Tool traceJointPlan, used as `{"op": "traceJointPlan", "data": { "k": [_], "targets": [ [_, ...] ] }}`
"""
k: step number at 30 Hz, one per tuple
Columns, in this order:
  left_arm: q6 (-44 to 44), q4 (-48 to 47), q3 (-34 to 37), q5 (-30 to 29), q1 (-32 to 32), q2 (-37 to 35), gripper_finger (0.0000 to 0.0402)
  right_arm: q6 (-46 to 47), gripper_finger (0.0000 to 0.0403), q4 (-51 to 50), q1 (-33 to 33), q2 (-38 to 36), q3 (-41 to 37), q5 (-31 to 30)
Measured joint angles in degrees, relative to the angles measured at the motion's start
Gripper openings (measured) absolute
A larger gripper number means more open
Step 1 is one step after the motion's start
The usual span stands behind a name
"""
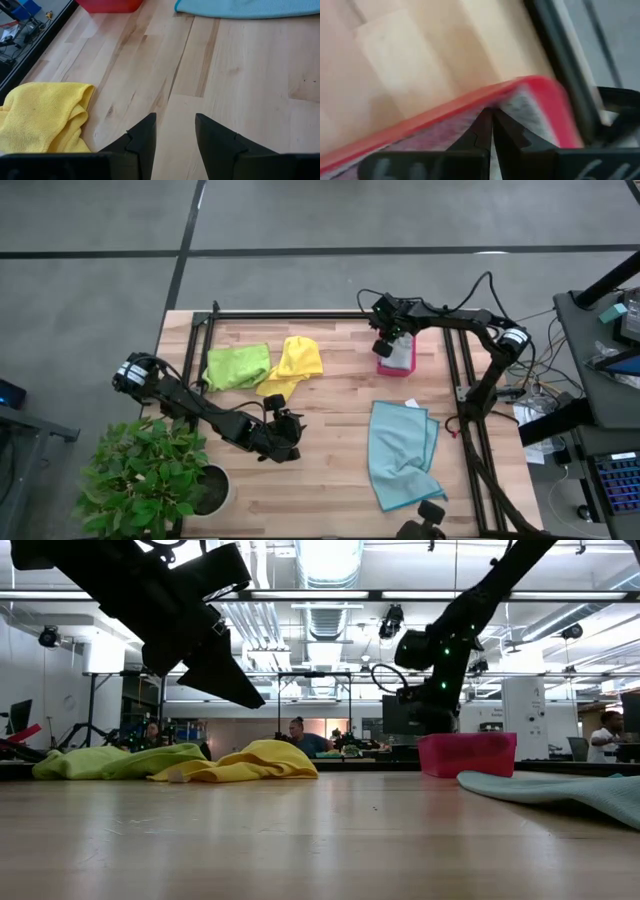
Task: Fold microfiber towels
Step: Put the folded gray microfiber towel into the red bin
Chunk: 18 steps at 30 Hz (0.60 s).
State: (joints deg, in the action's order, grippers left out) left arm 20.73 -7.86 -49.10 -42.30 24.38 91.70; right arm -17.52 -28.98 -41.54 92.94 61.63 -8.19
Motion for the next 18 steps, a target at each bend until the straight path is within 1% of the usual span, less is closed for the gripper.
{"op": "traceJointPlan", "data": {
  "k": [3, 9, 13, 18],
  "targets": [
    [0.07, 0.03, 0.0, 0.01, 0.0, 0.0, 0.0121, 0.21, 0.0009, -2.91, 0.02, -1.93, 1.81, -2.7],
    [0.09, 0.17, 0.0, 0.02, 0.0, 0.0, 0.0121, 2.16, 0.0009, -9.66, -0.23, -5.24, 3.34, -5.58],
    [0.09, 0.17, 0.0, 0.02, 0.0, 0.0, 0.0121, 2.88, 0.0009, -10.33, -1.08, -6.65, 1.69, -6.74],
    [0.07, 0.18, 0.0, 0.02, 0.0, 0.0, 0.0121, 3.52, 0.0009, -9.26, -2.71, -6.21, -0.96, -7.23]
  ]
}}
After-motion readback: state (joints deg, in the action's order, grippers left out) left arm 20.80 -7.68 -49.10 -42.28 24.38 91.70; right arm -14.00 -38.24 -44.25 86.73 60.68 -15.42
